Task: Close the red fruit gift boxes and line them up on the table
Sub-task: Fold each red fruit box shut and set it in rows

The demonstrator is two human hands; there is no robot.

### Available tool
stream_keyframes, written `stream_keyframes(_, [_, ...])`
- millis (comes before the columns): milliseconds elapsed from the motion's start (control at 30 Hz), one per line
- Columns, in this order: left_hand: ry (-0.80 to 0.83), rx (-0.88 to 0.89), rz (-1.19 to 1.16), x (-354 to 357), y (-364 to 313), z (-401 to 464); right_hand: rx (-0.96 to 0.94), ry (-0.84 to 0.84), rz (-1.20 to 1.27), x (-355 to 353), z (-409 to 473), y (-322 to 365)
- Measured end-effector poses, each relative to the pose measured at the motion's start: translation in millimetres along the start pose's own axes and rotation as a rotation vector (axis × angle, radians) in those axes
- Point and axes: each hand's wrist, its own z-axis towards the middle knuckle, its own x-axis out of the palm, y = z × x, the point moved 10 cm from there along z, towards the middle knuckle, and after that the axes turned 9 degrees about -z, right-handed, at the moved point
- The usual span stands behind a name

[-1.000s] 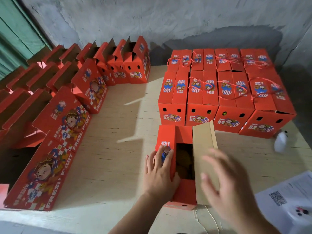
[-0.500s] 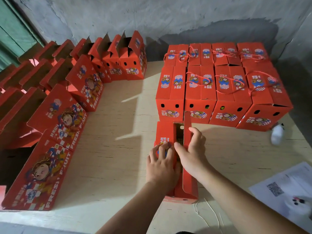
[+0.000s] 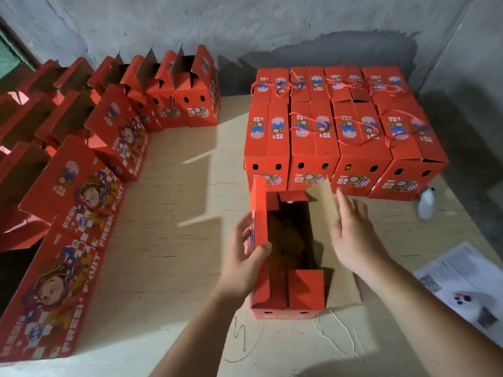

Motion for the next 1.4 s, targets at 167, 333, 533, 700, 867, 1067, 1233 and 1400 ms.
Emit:
stream_keyframes(167, [-0.063, -0.065, -0.216, -41.8, 0.0, -6.8, -0.259, 0.091, -0.643, 16.5, 25.9, 50.0])
stream_keyframes(333, [-0.134, -0.102, -0.064, -71.2, 3.2, -12.2, -0.383, 0.302, -1.026, 60.0, 39.3, 95.1])
stream_keyframes(533, [0.008, -0.029, 0.259, -50.4, -15.9, -21.8, -0.440, 0.336, -1.256, 59.5, 19.2, 96.6])
stream_keyframes(700, [0.264, 0.206, 0.468, 15.4, -31.6, -51.5, -0.351, 0.251, -1.050, 21.1, -12.6, 87.5])
stream_keyframes(867, [-0.005, 0.178, 0.323, -16.8, -36.5, -59.9, -0.375, 0.084, -0.397, 45.8, -108.3, 99.0])
stream_keyframes(1067, [0.084, 0.309, 0.396, -12.9, -89.6, 6.9, -0.247, 0.149, -0.417, 96.3, -95.8, 79.7])
stream_keyframes(1233, [0.174, 0.138, 0.660, 19.8, -60.9, 70.1, -0.214, 0.076, -0.312, 88.5, -66.5, 84.5])
stream_keyframes(1400, [0.048, 0.083, 0.299, 7.6, -32.0, 62.0, -0.228, 0.036, -0.383, 95.6, -27.4, 93.0])
